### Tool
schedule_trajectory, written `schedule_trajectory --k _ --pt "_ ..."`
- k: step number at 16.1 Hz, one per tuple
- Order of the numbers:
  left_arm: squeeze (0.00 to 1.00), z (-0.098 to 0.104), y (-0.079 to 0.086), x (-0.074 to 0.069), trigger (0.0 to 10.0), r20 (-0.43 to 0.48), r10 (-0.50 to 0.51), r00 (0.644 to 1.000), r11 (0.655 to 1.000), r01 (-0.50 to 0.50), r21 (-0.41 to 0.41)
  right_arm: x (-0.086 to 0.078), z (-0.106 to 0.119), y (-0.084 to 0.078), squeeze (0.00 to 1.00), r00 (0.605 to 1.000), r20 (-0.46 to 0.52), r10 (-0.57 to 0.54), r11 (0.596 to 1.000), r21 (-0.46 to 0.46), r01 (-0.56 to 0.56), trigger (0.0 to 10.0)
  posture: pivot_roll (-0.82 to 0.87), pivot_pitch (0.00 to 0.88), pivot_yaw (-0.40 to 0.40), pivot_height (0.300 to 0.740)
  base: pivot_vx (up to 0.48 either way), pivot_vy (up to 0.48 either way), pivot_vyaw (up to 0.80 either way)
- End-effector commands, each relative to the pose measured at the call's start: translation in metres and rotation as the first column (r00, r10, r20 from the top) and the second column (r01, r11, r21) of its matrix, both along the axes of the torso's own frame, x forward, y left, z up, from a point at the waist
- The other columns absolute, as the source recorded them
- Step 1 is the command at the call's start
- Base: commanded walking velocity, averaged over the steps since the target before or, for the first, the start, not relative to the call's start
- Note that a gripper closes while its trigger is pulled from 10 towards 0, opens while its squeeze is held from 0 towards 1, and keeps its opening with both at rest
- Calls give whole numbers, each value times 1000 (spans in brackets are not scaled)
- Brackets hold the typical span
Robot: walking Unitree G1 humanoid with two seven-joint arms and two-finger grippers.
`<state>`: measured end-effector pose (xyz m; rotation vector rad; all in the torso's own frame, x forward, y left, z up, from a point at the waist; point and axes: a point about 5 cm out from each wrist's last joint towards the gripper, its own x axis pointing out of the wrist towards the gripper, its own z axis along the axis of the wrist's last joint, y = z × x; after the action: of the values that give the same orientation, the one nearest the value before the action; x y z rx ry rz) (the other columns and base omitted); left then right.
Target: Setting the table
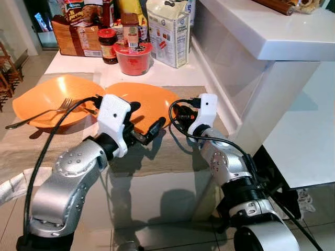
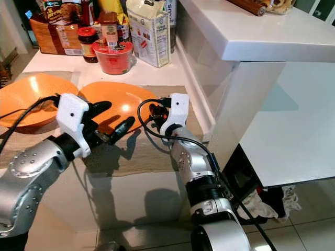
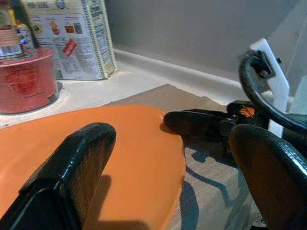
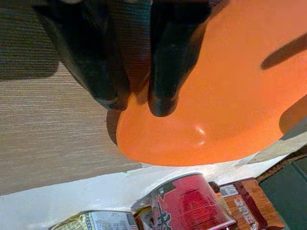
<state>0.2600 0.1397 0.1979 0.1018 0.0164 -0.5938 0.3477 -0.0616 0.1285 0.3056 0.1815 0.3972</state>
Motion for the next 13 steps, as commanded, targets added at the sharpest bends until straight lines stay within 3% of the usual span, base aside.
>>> schedule_trajectory --k 1,3,6,10,11,12,13 --pt "0 6 -1 -1 10000 13 -5 1000 1000 5 -2 -4 -13 -9 0 998 -47 -28 999 -39 27 0 227 0 -39 740 0 0 0" --pt "0 5 -1 -1 10000 7 -3 1000 1000 3 -2 -4 1 -22 0 996 38 -78 985 -149 83 0 221 0 -36 740 0 0 0" --pt "0 2 -3 -1 10000 -2 -5 1000 1000 5 8 -5 21 -47 0 978 144 -151 970 -171 175 0 205 0 -30 740 0 0 0" --pt "0 -2 -7 2 10000 1 -4 1000 1000 4 11 -10 21 -49 0 970 193 -149 957 -219 190 0 189 0 -27 740 0 0 0" --pt "0 -1 -7 2 10000 3 -3 1000 1000 3 8 -10 22 -45 0 969 206 -136 959 -220 181 9333 187 0 -26 740 0 0 0" --pt "0 -1 -9 3 10000 6 -5 1000 1000 5 4 -11 25 -36 0 963 248 -106 963 -214 162 10000 187 0 -24 740 0 0 0" --pt "0 -1 -10 3 10000 8 -8 1000 1000 8 4 -10 27 -24 0 960 270 -72 971 -202 130 10000 191 0 -24 740 0 0 0"
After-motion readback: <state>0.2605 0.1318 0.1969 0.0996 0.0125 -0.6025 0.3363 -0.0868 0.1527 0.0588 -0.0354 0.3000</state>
